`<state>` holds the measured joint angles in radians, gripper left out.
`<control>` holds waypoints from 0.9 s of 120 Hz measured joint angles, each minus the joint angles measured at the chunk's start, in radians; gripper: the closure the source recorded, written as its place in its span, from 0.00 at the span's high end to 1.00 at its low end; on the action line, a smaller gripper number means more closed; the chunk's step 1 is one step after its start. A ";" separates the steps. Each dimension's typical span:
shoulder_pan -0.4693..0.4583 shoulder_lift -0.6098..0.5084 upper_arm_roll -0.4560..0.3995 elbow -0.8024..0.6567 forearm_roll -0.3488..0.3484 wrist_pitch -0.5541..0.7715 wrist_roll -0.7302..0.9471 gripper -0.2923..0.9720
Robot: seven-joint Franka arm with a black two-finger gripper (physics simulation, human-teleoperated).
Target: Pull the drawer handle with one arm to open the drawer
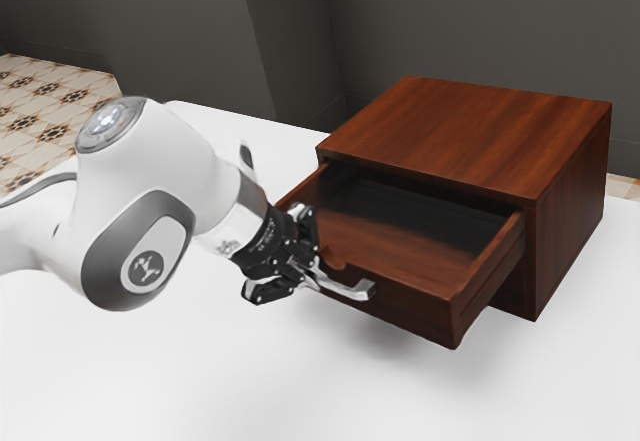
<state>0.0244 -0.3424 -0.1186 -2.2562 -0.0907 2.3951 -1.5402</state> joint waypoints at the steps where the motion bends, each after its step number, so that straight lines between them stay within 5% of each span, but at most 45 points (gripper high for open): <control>1: 0.000 -0.002 0.000 -0.002 0.000 0.000 0.000 0.15; 42: 0.000 -0.087 -0.018 -0.077 -0.008 0.002 0.000 0.15; 96: -0.001 -0.141 -0.078 -0.077 -0.009 0.005 0.002 0.47; 108: -0.003 -0.092 -0.123 0.144 -0.010 -0.091 0.004 0.59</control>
<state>0.0217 -0.4347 -0.2415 -2.1118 -0.1004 2.3042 -1.5367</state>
